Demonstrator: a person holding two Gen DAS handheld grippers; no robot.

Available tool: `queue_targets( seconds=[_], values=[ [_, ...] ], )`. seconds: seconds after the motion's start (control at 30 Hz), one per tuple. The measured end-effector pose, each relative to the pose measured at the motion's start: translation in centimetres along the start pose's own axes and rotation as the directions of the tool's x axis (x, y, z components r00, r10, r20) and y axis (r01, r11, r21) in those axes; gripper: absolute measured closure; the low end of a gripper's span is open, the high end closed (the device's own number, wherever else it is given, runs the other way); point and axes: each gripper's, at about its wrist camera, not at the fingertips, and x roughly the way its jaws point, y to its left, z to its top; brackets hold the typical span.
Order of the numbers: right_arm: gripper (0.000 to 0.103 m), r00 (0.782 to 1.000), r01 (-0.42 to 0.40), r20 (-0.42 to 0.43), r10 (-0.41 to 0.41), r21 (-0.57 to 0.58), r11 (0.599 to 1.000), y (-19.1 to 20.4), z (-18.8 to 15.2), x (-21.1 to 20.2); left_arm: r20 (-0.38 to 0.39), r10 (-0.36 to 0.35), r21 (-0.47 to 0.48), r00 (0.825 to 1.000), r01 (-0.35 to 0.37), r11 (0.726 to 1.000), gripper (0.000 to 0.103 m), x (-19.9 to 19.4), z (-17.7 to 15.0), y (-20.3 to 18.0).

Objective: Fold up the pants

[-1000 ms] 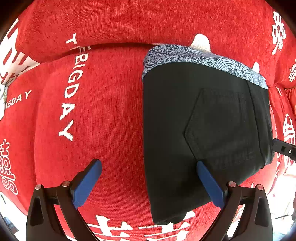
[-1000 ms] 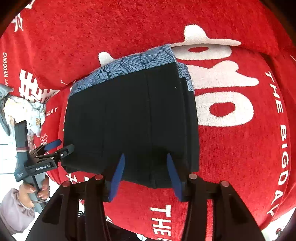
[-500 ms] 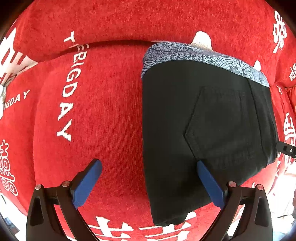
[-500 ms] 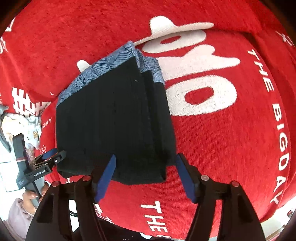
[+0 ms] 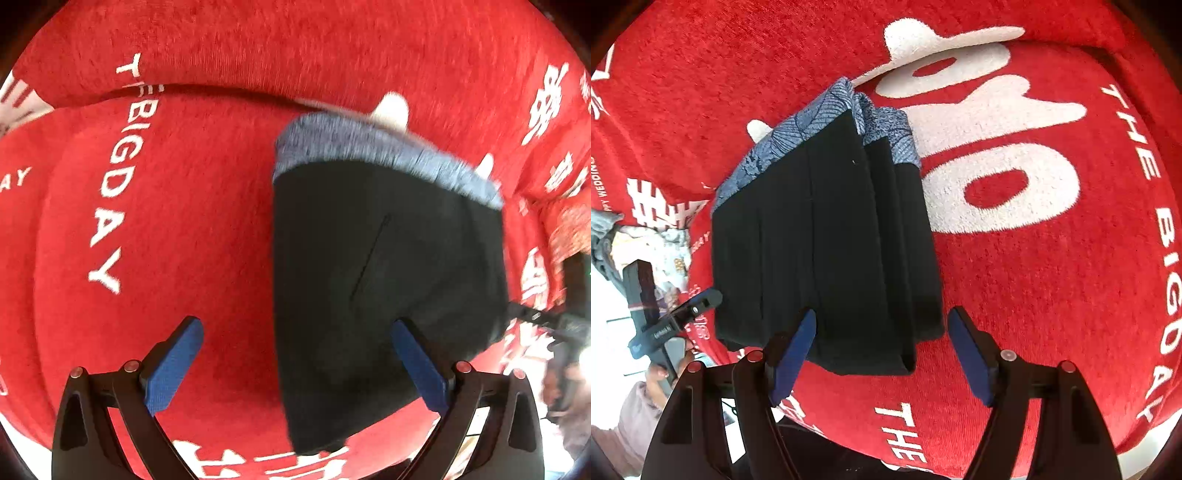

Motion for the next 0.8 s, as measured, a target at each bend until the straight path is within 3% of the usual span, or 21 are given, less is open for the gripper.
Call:
queue_targets(
  seconds=[0.17,0.33,0.67,0.8],
  values=[
    [0.026,0.995,-0.102,-0.007,0.102,0.020,0.995,-1.4,1.4,0.0,0.014,-0.016,0.005,1.000,0.016,1.000,0.001,0.5,2.0,0.4],
    [0.026,0.985,-0.168,-0.035,0.170,0.056,0.984,-3.3,3.4,0.8,-0.033,-0.047,0.054,0.998,0.049,0.997,0.001,2.5,3.0,-0.3],
    [0.027,0.939,-0.328,-0.078,0.335,0.096,0.940,-5.7,5.4,3.5,-0.044,-0.153,0.083,0.987,0.157,0.984,0.001,5.6,4.3,-1.7],
    [0.039,0.948,-0.303,-0.071,0.310,0.094,0.949,-5.6,5.7,3.2,-0.002,-0.154,0.082,0.988,0.153,0.985,0.015,5.5,4.2,-2.7]
  ],
)
